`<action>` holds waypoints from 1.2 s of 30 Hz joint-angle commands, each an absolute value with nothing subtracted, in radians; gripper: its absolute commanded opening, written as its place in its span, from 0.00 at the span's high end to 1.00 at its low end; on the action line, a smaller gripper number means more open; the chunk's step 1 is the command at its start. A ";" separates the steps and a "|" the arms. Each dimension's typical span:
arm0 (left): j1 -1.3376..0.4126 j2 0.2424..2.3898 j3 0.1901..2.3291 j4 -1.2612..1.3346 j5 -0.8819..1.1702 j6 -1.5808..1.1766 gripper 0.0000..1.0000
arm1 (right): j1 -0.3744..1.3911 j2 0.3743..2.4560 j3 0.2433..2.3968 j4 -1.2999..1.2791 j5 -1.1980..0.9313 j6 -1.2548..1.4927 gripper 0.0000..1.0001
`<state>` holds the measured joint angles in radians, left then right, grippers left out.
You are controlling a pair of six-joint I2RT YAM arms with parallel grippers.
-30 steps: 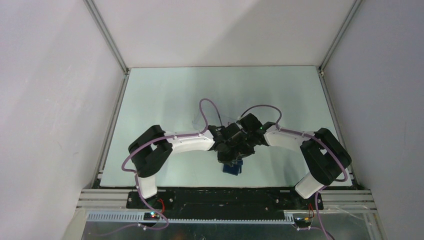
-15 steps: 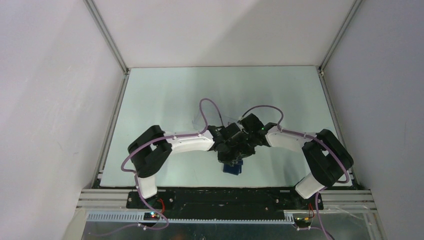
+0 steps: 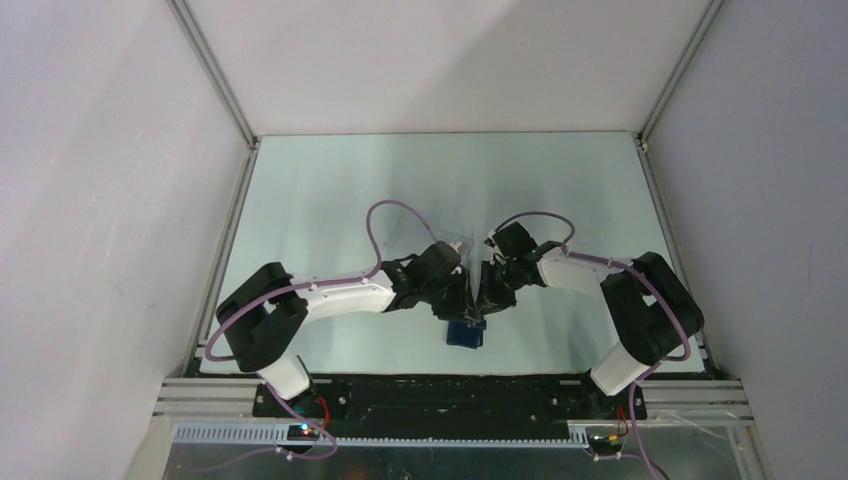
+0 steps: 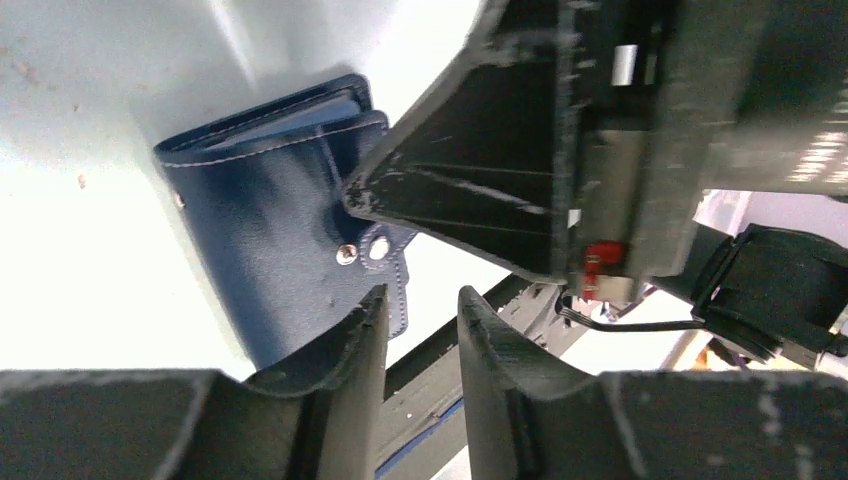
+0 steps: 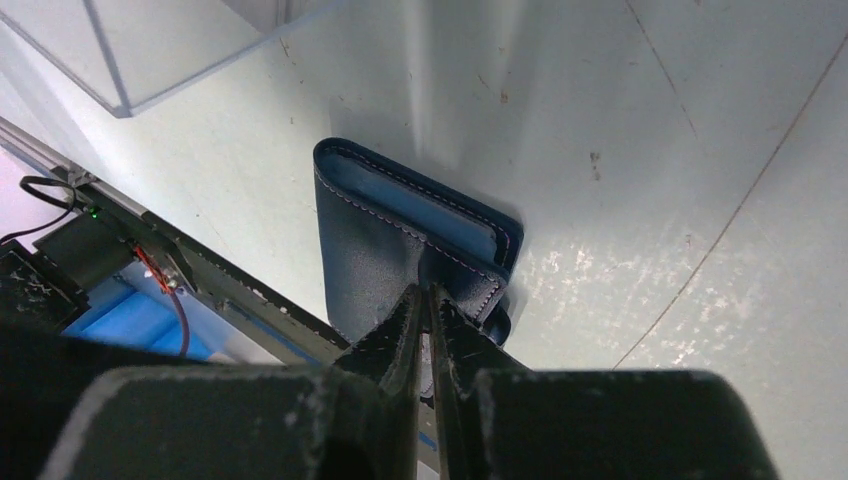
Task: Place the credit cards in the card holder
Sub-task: Close the card holder at the center of the board.
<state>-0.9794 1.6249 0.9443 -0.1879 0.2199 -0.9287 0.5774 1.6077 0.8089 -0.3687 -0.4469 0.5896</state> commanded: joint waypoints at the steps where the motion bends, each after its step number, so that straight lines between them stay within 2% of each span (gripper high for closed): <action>1: -0.961 1.608 0.884 -0.022 0.285 -0.979 0.62 | 0.578 1.675 0.809 -0.373 -0.403 0.541 0.90; 7: -0.960 1.652 0.877 -0.028 0.276 -0.981 0.58 | 0.578 1.717 0.837 -0.430 -0.327 0.503 0.90; 13: -0.960 1.682 0.900 -0.028 0.286 -0.975 0.66 | 0.582 1.707 0.865 -0.480 -0.260 0.475 0.90; 24: -0.965 1.723 0.937 -0.101 0.244 -0.959 0.66 | 0.595 1.678 0.891 -0.554 -0.195 0.463 0.90; 36: -0.964 1.673 0.925 -0.126 0.204 -0.947 0.58 | 0.608 1.678 0.891 -0.586 -0.146 0.462 0.90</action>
<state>-0.9627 1.7161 0.9073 -0.0990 0.2451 -0.9684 0.6106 1.6562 0.9150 -0.4995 -0.3405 0.5182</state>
